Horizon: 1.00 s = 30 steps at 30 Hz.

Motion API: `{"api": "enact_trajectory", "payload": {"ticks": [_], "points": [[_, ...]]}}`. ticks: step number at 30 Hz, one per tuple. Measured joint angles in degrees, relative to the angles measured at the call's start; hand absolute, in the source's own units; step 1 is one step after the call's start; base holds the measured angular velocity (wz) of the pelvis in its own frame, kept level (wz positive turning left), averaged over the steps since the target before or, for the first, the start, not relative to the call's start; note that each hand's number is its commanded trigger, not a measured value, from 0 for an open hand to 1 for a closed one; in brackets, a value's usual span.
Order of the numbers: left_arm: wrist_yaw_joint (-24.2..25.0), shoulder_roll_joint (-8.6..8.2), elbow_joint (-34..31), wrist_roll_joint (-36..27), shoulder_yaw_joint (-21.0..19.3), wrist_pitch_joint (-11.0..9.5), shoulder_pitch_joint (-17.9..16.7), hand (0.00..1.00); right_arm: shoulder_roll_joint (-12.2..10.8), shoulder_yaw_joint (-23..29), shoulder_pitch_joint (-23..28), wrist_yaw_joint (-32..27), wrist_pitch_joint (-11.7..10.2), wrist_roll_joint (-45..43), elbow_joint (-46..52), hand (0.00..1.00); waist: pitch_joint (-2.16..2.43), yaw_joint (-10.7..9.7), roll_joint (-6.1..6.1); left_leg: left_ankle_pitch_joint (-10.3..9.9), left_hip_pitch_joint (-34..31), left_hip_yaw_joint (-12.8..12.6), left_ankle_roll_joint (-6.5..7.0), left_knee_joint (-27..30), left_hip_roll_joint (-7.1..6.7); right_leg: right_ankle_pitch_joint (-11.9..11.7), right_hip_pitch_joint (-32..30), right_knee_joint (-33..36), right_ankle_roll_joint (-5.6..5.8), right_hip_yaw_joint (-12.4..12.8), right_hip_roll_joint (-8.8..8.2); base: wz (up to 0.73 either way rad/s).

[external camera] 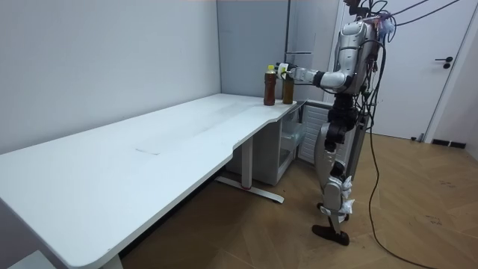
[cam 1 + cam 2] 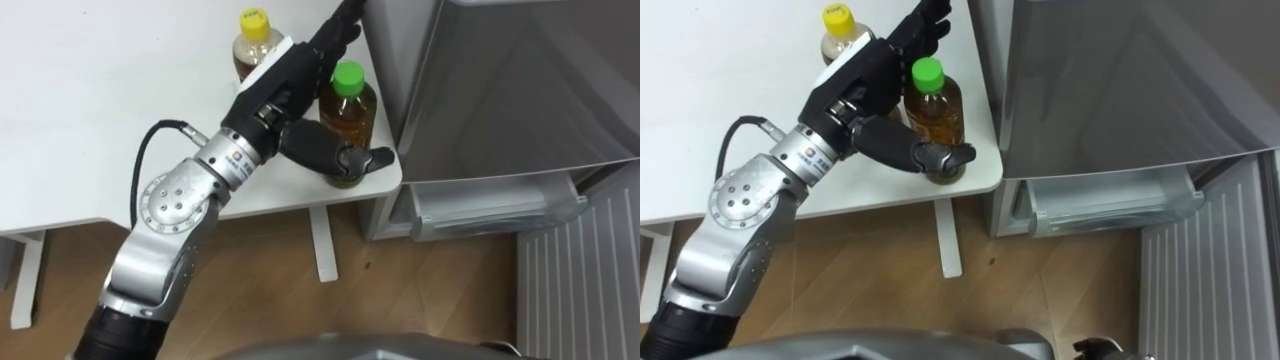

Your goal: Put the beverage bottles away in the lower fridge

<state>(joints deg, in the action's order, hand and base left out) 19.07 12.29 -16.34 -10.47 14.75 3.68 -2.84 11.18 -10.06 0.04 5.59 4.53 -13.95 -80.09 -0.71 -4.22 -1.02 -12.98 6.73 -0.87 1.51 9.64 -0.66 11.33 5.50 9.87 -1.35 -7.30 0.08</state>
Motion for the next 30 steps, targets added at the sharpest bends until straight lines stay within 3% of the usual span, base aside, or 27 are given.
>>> {"api": "enact_trajectory", "payload": {"ticks": [19, 30], "points": [[0.2, -0.22, 0.7, 0.0, 0.1, 0.0, 0.0, 1.0, 0.0, 0.0, 0.1, 0.9, 0.3, 0.0, 0.2, 0.0, 0.0, 0.1, 0.11, 0.0, -0.1, -0.3, 0.0, 0.1, 0.0, 0.0, -0.8, 0.7, 0.0, 0.2, -0.07, 0.0], [-0.1, -0.25, 0.7, -0.1, 0.2, -0.1, 0.0, 1.0, 0.0, 0.0, 0.1, 1.4, 0.3, 0.0, 0.1, 0.0, 0.28, 0.1, 1.29, 0.0, -0.1, -0.4, 0.0, 0.1, 0.01, 0.0, -0.6, 0.8, 0.0, 0.3, -0.05, 0.0]]}}
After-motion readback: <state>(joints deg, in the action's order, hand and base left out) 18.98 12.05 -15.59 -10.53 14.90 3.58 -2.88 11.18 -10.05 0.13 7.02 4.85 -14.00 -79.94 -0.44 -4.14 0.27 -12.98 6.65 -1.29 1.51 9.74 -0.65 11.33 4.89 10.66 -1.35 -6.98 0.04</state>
